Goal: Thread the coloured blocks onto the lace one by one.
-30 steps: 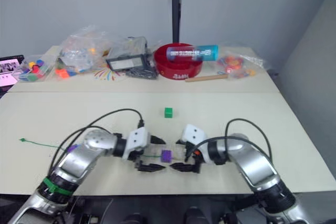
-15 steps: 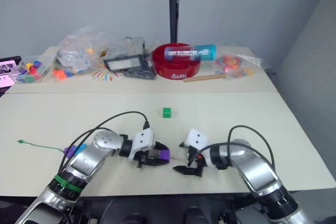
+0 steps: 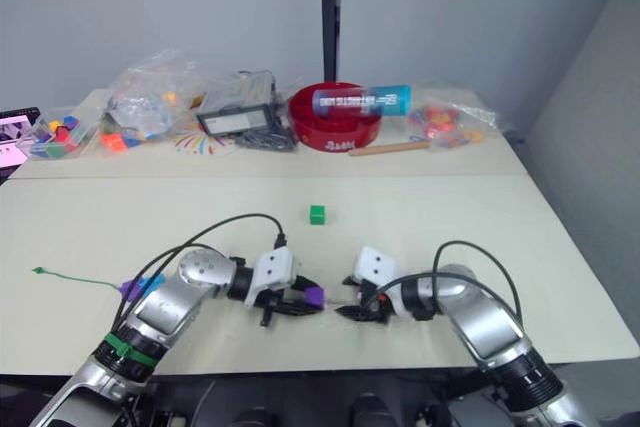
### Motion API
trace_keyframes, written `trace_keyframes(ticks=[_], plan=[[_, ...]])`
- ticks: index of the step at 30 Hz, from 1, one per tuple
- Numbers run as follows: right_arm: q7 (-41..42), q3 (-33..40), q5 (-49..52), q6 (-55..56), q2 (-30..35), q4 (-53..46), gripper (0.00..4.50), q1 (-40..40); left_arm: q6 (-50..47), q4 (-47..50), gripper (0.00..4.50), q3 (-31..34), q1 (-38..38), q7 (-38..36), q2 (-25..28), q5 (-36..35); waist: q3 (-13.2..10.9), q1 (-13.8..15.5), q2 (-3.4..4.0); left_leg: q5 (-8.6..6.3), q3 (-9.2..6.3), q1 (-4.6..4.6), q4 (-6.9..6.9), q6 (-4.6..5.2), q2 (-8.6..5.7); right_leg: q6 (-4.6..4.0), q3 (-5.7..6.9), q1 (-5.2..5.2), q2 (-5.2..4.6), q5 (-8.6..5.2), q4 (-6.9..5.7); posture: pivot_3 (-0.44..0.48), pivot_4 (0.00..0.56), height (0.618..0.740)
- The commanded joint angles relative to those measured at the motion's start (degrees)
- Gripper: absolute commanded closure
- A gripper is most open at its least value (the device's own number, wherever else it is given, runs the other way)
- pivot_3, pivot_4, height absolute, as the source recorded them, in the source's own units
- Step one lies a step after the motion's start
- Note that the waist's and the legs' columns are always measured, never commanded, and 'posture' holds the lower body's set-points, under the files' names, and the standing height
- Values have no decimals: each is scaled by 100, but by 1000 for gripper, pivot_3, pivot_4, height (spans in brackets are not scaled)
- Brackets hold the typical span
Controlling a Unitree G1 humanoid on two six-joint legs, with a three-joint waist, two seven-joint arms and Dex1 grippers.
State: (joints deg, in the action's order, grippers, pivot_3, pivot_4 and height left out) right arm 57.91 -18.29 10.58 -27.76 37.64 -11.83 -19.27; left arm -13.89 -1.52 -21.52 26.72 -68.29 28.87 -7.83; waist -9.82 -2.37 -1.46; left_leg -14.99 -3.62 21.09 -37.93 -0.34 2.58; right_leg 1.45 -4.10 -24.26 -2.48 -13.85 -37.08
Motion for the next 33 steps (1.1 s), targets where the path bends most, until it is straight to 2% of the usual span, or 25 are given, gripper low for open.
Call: trace_keyframes(ticks=[1,5,11,17,21,24,28,33], plan=[[129,-38,-53,106,73,67,3161,39,95,-51,3305,79,107,-41,68,14,0,-1,0,0,0,0,0,0,0,0,0,0,0,0,-1,0,150,731],[114,-31,-50,167,-31,31,4482,18,94,-48,3305,140,76,-36,134,-1,0,-16,0,0,0,-2,0,0,0,0,0,1,1,0,-2,0,150,731],[75,-83,-82,141,-136,-54,4500,-61,141,-20,3305,339,-84,-87,441,-74,0,-38,0,0,0,-4,0,0,2,-1,-1,0,2,1,-4,0,150,731],[28,-151,-172,12,-128,-85,4500,-251,469,-27,3305,812,-530,-493,1373,-233,0,-85,0,0,0,-7,0,0,7,-2,0,-2,6,1,-8,0,150,731],[68,-200,-161,-93,-150,-172,4500,-349,1067,-634,3305,1144,-806,-757,2082,-134,0,-125,0,0,1,-8,0,0,10,-3,1,-3,9,0,-7,0,150,731],[114,-262,-177,-77,-166,-153,4500,-412,1659,-1468,3305,1359,-888,-912,2535,-25,0,-169,0,0,4,-17,5,1,14,-6,0,-2,12,-1,-10,0,150,731],[130,-283,-174,-80,-160,-162,4500,-421,2164,-2112,3305,1439,-902,-942,2740,65,1,-186,3,-1,17,-44,14,2,21,-11,-6,4,20,-4,-15,0,150,731],[157,-283,-196,-52,-149,-161,4500,-423,2365,-2308,3305,1509,-1050,-1075,2888,49,2,-182,5,-1,24,-54,15,2,22,-4,-11,12,20,-10,-18,0,150,731]])
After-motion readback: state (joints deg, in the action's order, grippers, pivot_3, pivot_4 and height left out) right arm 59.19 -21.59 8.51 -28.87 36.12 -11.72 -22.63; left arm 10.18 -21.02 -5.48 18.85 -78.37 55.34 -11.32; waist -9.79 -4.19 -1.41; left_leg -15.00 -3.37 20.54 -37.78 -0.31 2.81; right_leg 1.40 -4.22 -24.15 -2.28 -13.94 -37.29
